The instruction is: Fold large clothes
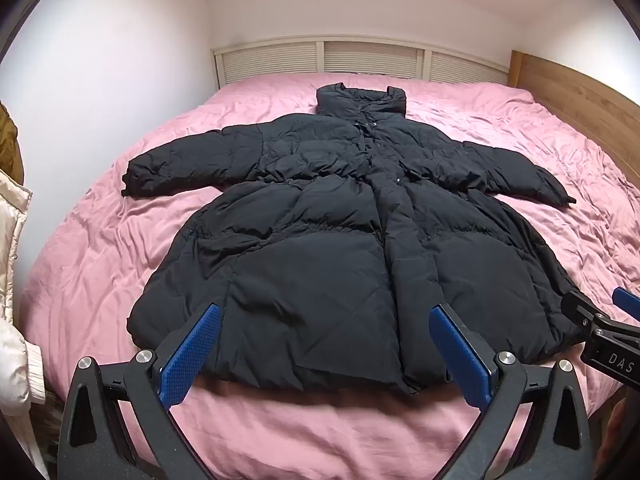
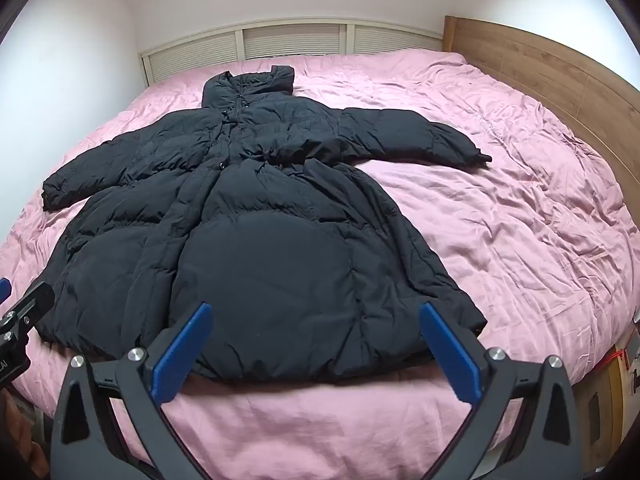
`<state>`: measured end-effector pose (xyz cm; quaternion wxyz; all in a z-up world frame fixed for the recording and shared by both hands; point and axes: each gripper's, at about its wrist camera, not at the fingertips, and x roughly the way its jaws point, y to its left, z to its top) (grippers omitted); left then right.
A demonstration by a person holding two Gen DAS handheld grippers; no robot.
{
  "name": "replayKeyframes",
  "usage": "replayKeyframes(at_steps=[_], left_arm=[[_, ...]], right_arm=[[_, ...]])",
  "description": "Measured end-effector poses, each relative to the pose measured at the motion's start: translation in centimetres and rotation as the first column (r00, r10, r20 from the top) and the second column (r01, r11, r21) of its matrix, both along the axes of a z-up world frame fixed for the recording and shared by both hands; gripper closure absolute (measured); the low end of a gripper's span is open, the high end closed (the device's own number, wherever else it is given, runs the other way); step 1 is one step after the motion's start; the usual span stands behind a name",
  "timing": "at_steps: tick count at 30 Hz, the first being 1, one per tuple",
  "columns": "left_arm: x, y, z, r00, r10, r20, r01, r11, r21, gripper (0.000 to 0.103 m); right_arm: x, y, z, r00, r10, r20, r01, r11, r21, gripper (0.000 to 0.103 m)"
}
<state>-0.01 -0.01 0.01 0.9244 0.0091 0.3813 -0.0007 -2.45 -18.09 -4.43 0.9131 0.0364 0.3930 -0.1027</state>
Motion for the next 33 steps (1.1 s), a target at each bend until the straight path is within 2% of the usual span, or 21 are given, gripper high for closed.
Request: replayKeyframes(at_steps=[33], left_arm=[[-0.17,0.49,0.23,1.000,0.012,-0.003,-0.012,1.000,0.001,0.001]], right_arm=[[-0.26,0.53,-0.23,1.000,0.002,0.002,-0.002,1.000,0.010,0.000]])
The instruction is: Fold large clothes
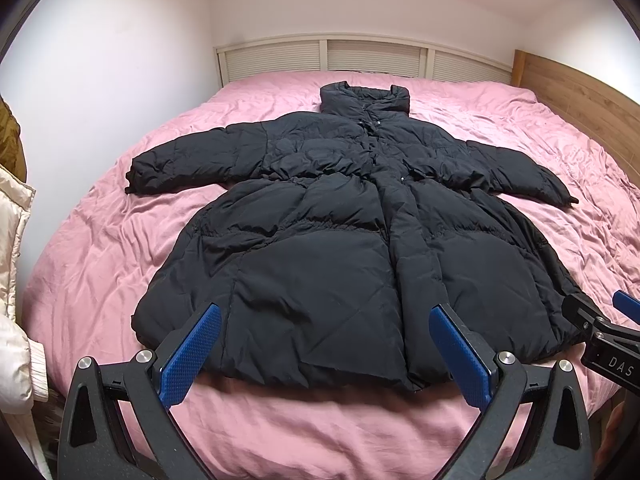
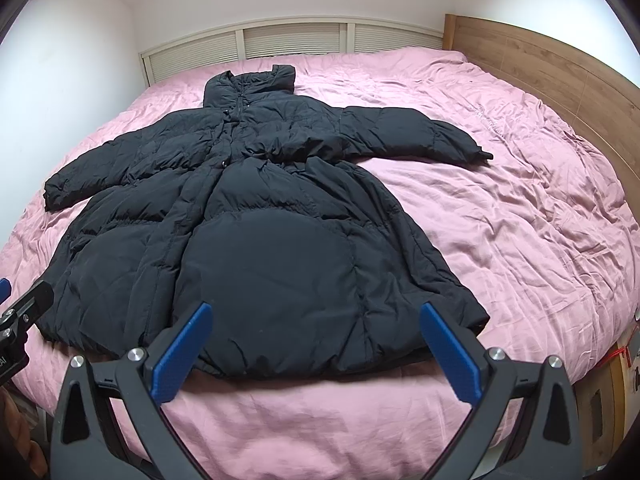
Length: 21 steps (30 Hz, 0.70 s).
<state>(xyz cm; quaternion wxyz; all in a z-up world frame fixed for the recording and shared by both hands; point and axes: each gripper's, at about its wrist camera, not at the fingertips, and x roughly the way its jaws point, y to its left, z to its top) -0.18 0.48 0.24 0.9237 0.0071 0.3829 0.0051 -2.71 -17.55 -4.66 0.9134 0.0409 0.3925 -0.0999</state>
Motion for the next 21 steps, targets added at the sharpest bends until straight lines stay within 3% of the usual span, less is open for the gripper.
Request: replayKeyframes(at_steps=[21], left_arm=[[-0.22,-0.35,-0.02,1.000,-0.007,0.001,0.007,1.000,0.005,0.001]], right_arm=[[-0.16,-0.66,0.20,1.000,-0.002,0.001,0.002,1.000,0.002,0.000]])
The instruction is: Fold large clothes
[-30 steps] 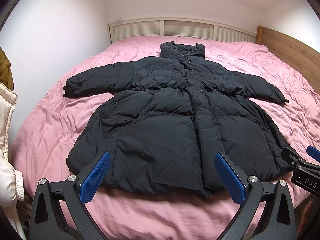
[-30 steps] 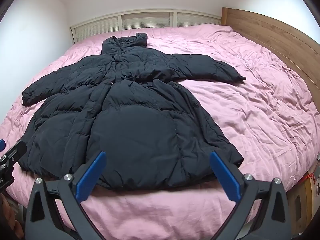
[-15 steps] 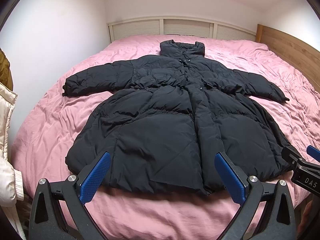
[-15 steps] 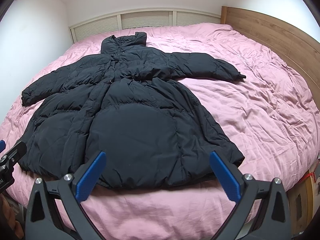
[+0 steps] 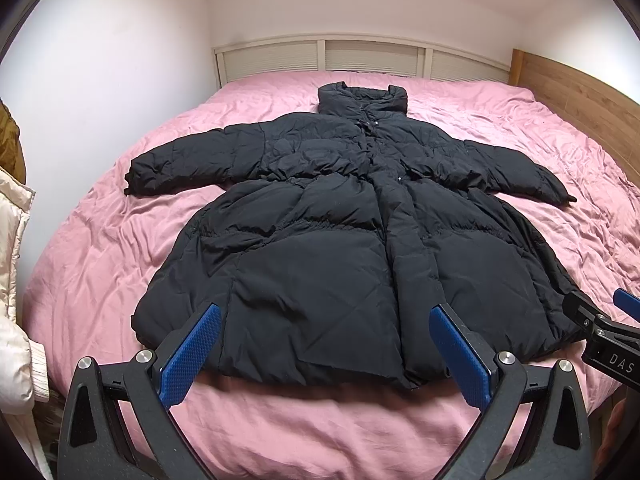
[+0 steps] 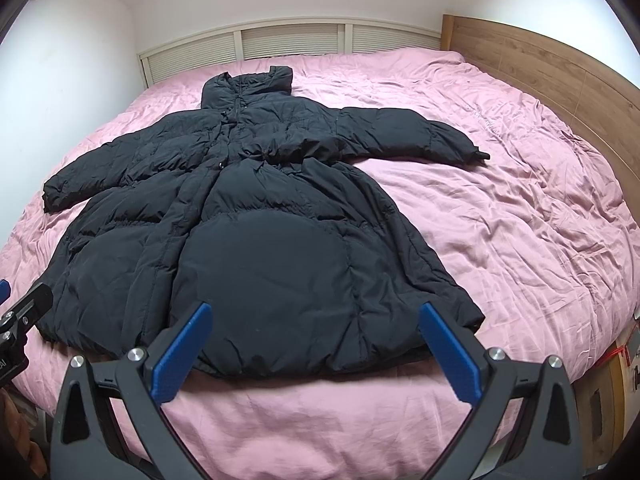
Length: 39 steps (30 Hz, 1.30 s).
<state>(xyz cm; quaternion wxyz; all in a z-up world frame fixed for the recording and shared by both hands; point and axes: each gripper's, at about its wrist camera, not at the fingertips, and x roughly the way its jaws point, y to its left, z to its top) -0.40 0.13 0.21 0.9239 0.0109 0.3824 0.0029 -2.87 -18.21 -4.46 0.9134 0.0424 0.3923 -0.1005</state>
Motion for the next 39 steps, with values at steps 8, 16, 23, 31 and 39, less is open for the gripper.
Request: replayKeyframes(at_steps=[8,16,23,31,39], left_arm=[[-0.1,0.0,0.2,1.000,-0.001,0.002,0.001,1.000,-0.001,0.001],[-0.5,-0.1,0.9,1.000,-0.003,0.014,0.003,1.000,-0.004,0.001],[-0.8,0.3,1.3,1.000,0.002,0.030,-0.001,1.000,-0.027,0.001],[-0.4,0.8,1.1,1.000,-0.023,0.020,0.024,0.999,-0.041,0.001],[-0.1,1.4,1.1,1.000,-0.020,0.024,0.021,0.999,-0.045,0.001]], right_arm=[[-0.2,0.1,0.4,1.000,0.000,0.005,0.000,1.000,-0.003,0.000],[-0.5,0.1,0.9,1.000,0.000,0.015,0.000,1.000,-0.009,0.000],[-0.9,0.2,1.4,1.000,-0.001,0.027,0.001,1.000,-0.019,0.000],[-0.7,-0.5,2.2,0.998,-0.012,0.058,0.013,1.000,-0.010,0.000],[-0.2,-0.9,2.0,0.998,-0.022,0.054,0.023,1.000,-0.015,0.000]])
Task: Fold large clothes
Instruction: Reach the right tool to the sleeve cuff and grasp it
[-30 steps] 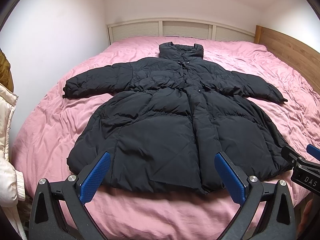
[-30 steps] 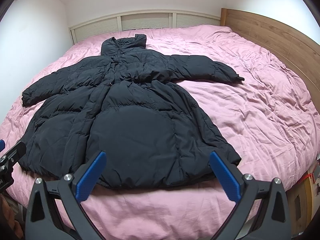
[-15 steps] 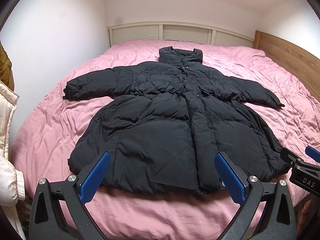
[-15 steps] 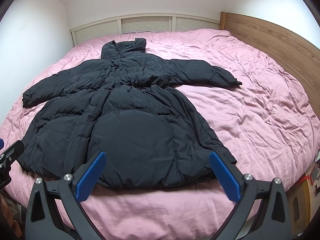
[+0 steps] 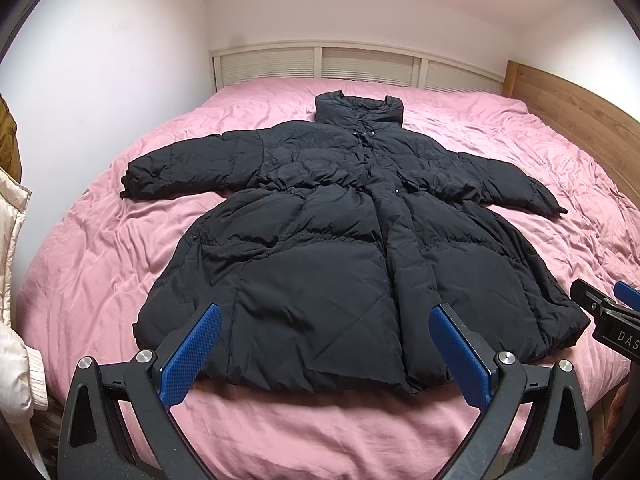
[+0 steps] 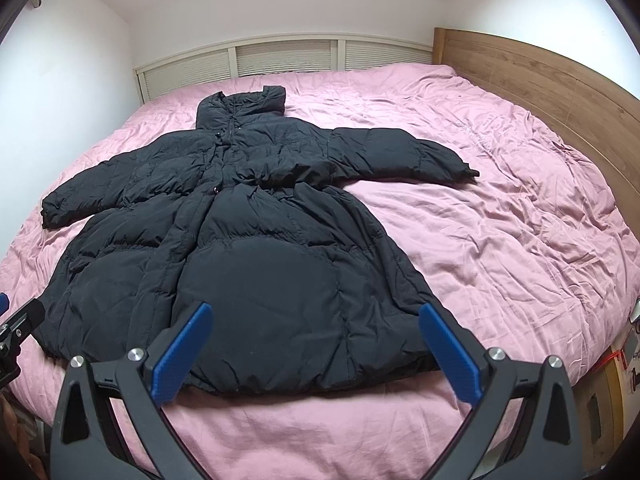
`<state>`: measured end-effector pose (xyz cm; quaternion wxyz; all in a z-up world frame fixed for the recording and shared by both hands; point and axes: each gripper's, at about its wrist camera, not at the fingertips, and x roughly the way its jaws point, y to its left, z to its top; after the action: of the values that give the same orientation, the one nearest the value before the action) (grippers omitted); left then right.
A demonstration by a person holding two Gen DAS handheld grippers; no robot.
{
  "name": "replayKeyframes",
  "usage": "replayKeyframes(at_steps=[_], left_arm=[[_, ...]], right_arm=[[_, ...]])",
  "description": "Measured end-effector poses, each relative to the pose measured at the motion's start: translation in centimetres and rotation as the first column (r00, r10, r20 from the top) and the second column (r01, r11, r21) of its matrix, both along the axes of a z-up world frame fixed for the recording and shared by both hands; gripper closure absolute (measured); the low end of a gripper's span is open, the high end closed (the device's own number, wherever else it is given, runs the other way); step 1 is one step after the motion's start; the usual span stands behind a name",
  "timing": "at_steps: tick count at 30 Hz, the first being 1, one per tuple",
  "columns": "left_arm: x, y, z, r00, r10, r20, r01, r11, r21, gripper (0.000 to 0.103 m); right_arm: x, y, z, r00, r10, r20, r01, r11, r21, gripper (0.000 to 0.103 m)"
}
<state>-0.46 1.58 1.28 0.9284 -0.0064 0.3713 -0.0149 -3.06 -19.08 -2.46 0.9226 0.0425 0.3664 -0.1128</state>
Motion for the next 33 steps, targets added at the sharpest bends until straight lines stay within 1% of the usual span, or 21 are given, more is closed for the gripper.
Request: replayKeyframes(at_steps=[5,9,15,20,22,24,28,31,33], left_arm=[[0.2,0.6,0.2,1.000,-0.018,0.000,0.018,1.000,-0.021,0.001],[0.7,1.1,0.6,1.000,-0.023,-0.001,0.023,1.000,-0.018,0.001],[2.7,2.2,1.2,1.000,0.008,0.012,-0.008,1.000,-0.019,0.001],[5.1,3.6,1.8,0.998,0.045,0.035,-0.045,0.999,0.000,0.001],[6.5,4.3,2.0,0.997,0.074,0.031,-0.074,0.997,-0.001,0.001],[7.9,5.1,2.0,0.994,0.103,0.029,-0.103,0.995,-0.007,0.001],[11.1,6.6,1.8,0.989,0.148,0.028,-0.147,0.988,-0.037,0.001],[14.1,6.8,1.4,0.987,0.160,0.031,-0.158,0.986,-0.048,0.001],[16.6,6.5,1.1,0.987,0.155,0.033,-0.153,0.987,-0.057,0.001]], right_arm=[[-0.1,-0.4,0.2,1.000,-0.012,0.003,0.012,1.000,-0.002,0.000],[-0.2,-1.1,1.2,0.999,-0.029,0.029,0.029,1.000,-0.007,0.000],[0.6,-3.6,2.4,0.995,-0.069,0.074,0.068,0.998,0.015,0.000],[2.3,-6.1,3.5,0.986,-0.109,0.128,0.105,0.994,0.034,0.000],[3.1,-7.1,4.0,0.979,-0.127,0.159,0.122,0.992,0.041,0.000],[4.2,-8.4,4.3,0.974,-0.143,0.173,0.134,0.989,0.065,0.000],[7.4,-11.6,3.9,0.975,-0.182,0.129,0.163,0.976,0.144,0.000],[10.3,-14.3,2.9,0.969,-0.225,0.103,0.201,0.958,0.206,0.000],[12.9,-16.2,1.6,0.967,-0.244,0.073,0.218,0.942,0.256,0.000]])
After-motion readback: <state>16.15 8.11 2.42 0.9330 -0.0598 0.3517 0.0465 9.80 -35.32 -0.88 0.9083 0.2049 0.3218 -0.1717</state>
